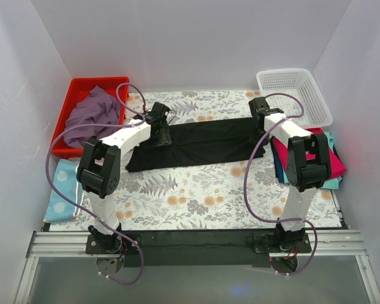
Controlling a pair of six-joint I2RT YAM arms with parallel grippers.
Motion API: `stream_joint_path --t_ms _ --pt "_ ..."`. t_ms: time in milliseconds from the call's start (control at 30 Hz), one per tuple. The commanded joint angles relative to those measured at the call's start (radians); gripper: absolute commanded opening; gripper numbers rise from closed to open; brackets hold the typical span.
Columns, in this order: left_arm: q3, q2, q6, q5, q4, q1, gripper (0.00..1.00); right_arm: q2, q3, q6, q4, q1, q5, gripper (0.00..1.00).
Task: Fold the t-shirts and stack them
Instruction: Fold the tshirt
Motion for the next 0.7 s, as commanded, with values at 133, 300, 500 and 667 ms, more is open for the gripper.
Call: stream_joint_path --t_ms 133,300,500,667 --pt "0.167 0.145 0.033 0.007 -0.013 0.009 0.59 -0.031 0.008 -0.006 0.018 0.005 -0.007 0.37" --pt "0.386 0.263 0.082 -0.017 -0.035 0.040 0.58 -0.038 -0.004 -0.004 0.015 0.005 -0.007 0.37" --pt "0.527 0.377 0.148 -0.028 -0.033 0.063 0.58 -0.046 -0.014 -0.009 0.018 0.004 0.000 0.37" --pt "0.549 0.379 0.185 -0.056 0.002 0.065 0.58 -0.048 -0.012 -0.009 0.016 0.005 -0.004 0.37"
